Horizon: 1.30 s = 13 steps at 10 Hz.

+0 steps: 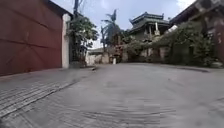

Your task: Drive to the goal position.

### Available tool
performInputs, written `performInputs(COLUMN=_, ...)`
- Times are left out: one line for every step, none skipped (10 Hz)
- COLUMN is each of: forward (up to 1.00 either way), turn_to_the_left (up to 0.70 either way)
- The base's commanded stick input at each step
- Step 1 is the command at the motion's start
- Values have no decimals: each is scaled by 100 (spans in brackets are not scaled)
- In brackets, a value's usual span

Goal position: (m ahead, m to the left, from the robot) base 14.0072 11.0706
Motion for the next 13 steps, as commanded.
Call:
performInputs(forward=100, turn_to_the_left=0)
performInputs(forward=100, turn_to_the_left=0)
performInputs(forward=100, turn_to_the_left=0)
performInputs(forward=100, turn_to_the_left=0)
performInputs(forward=100, turn_to_the_left=0)
performInputs(forward=100, turn_to_the_left=0)
performInputs(forward=100, turn_to_the_left=0)
performInputs(forward=100, turn_to_the_left=0)
performInputs(forward=100, turn_to_the_left=0)
performInputs(forward=100, turn_to_the_left=0)
performInputs(forward=100, turn_to_the_left=-10)
performInputs(forward=100, turn_to_the_left=-33)
performInputs(forward=100, turn_to_the_left=-40)
